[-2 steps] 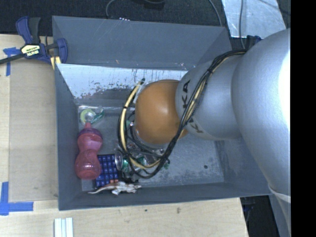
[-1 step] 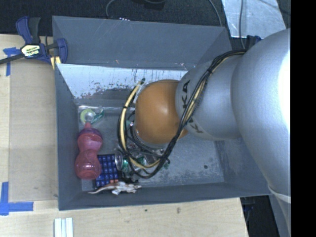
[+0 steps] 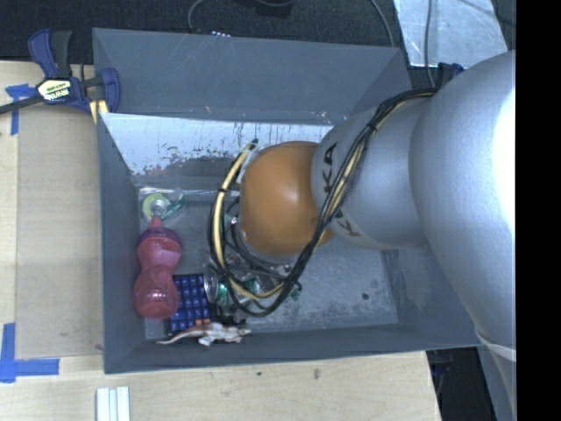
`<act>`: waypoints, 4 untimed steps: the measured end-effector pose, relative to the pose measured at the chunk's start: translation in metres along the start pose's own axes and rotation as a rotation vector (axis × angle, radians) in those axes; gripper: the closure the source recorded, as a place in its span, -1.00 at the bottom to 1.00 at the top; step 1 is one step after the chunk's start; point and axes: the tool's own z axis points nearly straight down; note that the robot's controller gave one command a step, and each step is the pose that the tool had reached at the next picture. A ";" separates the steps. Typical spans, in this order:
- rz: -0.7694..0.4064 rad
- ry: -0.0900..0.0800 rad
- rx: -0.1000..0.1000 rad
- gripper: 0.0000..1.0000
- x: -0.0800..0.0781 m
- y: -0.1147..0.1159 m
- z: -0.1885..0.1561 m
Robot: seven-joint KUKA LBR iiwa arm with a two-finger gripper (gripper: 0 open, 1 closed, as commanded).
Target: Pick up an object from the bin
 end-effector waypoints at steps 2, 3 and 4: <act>0.000 0.000 0.000 1.00 0.000 0.000 0.000; 0.000 0.000 0.000 1.00 0.000 0.000 0.000; 0.000 0.000 0.000 -1.00 0.000 0.000 0.000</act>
Offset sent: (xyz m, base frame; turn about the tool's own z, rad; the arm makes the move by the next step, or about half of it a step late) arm 0.0000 0.0000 0.0000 0.0000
